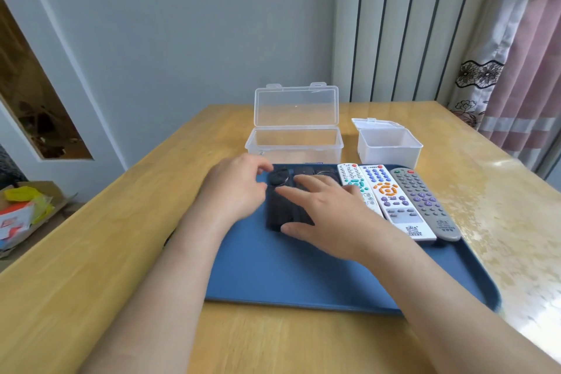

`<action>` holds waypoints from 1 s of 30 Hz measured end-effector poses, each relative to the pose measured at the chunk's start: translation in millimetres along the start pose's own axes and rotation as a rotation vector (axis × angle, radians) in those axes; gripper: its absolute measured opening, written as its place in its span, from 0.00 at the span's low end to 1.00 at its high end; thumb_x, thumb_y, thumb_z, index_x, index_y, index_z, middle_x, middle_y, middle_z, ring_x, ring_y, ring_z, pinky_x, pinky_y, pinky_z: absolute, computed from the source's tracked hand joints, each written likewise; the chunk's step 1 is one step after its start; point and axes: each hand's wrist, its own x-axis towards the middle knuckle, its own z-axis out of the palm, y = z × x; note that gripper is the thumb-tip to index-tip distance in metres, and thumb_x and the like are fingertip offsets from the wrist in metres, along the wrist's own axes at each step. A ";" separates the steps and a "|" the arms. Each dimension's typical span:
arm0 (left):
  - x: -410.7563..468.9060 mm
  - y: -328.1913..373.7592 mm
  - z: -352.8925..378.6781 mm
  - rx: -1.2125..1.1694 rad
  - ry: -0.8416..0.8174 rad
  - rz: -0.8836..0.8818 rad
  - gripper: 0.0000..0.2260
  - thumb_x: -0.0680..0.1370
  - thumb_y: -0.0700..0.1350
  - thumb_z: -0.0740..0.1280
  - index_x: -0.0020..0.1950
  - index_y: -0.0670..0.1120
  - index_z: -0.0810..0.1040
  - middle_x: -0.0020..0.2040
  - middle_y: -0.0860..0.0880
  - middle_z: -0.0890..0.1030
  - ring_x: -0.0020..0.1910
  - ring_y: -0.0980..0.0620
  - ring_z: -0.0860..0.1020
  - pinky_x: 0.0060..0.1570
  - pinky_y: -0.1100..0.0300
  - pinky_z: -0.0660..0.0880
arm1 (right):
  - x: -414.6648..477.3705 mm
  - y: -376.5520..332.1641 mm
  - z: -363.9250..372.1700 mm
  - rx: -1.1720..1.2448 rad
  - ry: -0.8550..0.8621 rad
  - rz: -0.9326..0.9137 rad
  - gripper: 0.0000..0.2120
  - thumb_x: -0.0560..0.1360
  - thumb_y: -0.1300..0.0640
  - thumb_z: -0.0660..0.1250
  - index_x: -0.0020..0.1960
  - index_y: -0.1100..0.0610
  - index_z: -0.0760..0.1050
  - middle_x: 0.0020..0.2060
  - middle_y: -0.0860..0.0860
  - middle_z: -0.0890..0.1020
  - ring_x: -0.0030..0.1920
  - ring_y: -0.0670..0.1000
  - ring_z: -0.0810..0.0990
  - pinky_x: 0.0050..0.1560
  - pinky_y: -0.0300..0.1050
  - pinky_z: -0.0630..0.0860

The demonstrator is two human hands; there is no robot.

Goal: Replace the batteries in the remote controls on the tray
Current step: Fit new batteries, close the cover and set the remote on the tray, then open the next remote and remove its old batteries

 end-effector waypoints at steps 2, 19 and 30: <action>-0.2 -10.2 -13.9 0.214 -0.076 -0.093 0.18 0.75 0.52 0.67 0.65 0.57 0.74 0.64 0.54 0.77 0.64 0.49 0.73 0.57 0.56 0.72 | 0.4 -5.2 5.8 -0.016 -0.022 -0.041 0.25 0.80 0.38 0.55 0.74 0.43 0.61 0.75 0.46 0.61 0.76 0.49 0.54 0.67 0.58 0.59; -1.0 -21.6 -23.0 -0.142 -0.042 -0.296 0.24 0.68 0.48 0.71 0.64 0.53 0.72 0.47 0.52 0.80 0.47 0.48 0.78 0.45 0.58 0.73 | 4.2 -6.4 11.3 -0.059 -0.008 -0.006 0.27 0.80 0.39 0.54 0.73 0.53 0.62 0.75 0.50 0.62 0.78 0.49 0.49 0.72 0.59 0.53; -13.8 43.6 -1.5 -1.590 0.208 -0.156 0.07 0.80 0.38 0.60 0.49 0.39 0.78 0.42 0.41 0.81 0.38 0.47 0.79 0.42 0.54 0.78 | 0.3 -26.0 -16.2 1.655 -0.032 0.236 0.14 0.83 0.50 0.58 0.58 0.57 0.78 0.48 0.58 0.85 0.44 0.56 0.84 0.39 0.50 0.81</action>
